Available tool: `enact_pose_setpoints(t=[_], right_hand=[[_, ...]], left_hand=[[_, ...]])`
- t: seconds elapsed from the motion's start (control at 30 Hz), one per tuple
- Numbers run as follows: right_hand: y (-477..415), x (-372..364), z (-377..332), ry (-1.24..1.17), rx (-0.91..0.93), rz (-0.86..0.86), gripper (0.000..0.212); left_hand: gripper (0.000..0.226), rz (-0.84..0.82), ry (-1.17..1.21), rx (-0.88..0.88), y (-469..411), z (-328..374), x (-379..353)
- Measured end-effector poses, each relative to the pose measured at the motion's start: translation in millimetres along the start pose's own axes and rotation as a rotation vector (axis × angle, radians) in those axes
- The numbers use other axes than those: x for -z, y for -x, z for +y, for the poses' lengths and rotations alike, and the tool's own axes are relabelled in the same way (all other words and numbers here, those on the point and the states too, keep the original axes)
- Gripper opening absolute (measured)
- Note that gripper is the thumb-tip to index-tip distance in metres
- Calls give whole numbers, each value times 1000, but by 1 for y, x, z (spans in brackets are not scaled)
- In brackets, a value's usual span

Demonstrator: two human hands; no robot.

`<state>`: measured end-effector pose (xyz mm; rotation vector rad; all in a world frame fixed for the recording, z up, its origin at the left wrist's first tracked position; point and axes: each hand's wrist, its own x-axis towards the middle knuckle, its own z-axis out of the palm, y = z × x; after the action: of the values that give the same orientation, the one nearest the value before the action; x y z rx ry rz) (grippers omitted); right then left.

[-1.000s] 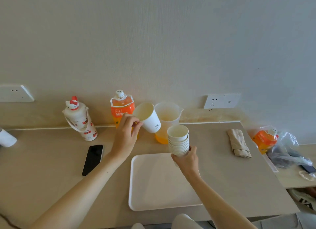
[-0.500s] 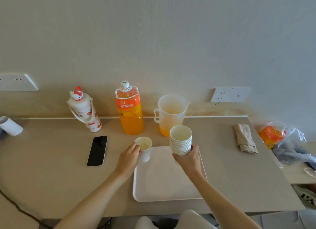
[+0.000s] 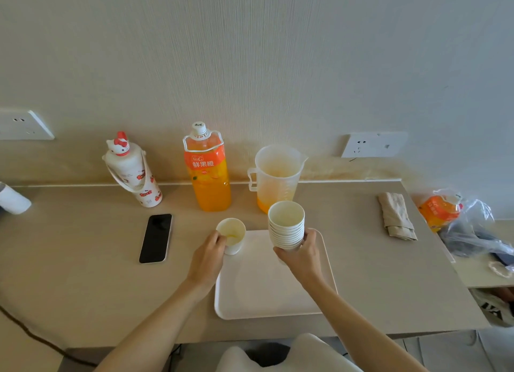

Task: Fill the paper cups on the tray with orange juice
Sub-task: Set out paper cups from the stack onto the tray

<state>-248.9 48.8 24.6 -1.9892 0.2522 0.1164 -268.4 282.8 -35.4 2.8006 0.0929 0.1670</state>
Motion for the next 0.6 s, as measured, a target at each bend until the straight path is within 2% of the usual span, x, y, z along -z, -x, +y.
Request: enact_pose_setpoints(t=[0.1,0.2,0.37,0.43,0.47,0.53,0.6], right_hand=[[-1,-2,6,-9,-1,14,56],[-1,-3,7,-17,8,4,52],[0,0,7,-29,65,-30,47],[-1,-1,9,-24,71,-32,46],[-1,-2,11,-31,62,-30,46],[-3,-5,15,-34,52,-14,47],[-6,-10,19,-37,34,-16,50]], left_hand=[[8,5,130,72,0,8,10],[26,77,143,20,0,14,16],[32,120,136,42,0,14,18],[24,123,184,141,0,17,22],[18,147,169,128,-1,17,24],[38,195,90,-71,-3,24,26],[26,228,96,-218,-8,42,33]])
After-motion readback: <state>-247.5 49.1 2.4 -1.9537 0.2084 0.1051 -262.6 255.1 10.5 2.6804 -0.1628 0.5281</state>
